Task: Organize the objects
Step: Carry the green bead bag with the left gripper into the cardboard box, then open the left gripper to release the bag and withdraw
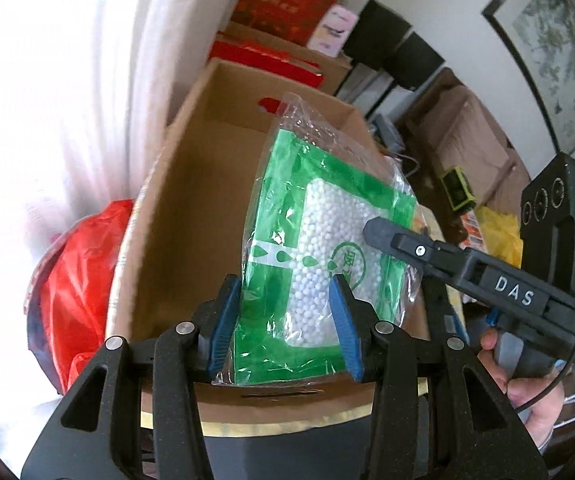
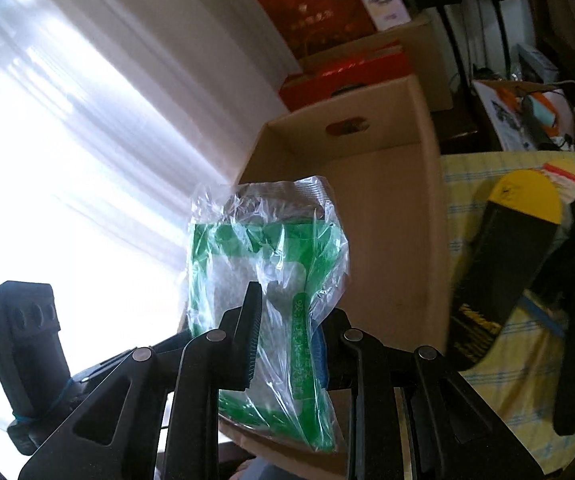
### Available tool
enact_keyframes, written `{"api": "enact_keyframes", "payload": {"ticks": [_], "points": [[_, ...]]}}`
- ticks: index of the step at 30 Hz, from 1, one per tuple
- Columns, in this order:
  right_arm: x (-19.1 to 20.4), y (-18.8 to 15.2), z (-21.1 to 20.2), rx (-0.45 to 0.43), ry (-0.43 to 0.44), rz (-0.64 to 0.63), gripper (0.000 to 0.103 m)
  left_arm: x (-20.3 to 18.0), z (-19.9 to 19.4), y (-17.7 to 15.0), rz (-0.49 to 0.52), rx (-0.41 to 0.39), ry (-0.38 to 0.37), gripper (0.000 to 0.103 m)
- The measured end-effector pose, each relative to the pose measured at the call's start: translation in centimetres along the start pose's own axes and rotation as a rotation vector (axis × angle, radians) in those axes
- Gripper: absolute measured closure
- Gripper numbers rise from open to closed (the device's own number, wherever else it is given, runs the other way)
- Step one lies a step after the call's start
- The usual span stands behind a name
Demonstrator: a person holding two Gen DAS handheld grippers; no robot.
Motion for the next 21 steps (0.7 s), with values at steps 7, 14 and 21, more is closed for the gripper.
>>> {"api": "enact_keyframes", "payload": {"ticks": [7,14,21], "points": [[1.2,-1.4,4.6,0.087,-0.013,-0.038,0.068,3.1,0.0,0.0,-0.03,-0.018,0.069,0.055],[0.8,-3.2,6.4,0.126,-0.135,-0.137,0.062,3.2,-1.0,0.2,-0.027,-0.049,0.052,0.044],[1.1,-2.6,2.6,0.036,-0.146,-0.197,0.055,1.5,-0.9,-0.1,-0.004,-0.046,0.037,0.035]]}}
Point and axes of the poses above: each gripper's, at about its wrist camera, not at the fingertips, and z roughly the way its jaws point, x to its left, y to its top, the point moved 8 cm from there along z, roughly the way its jaws point, and after that the axes turned 15 degrees about -y, right-handed, at the moved point
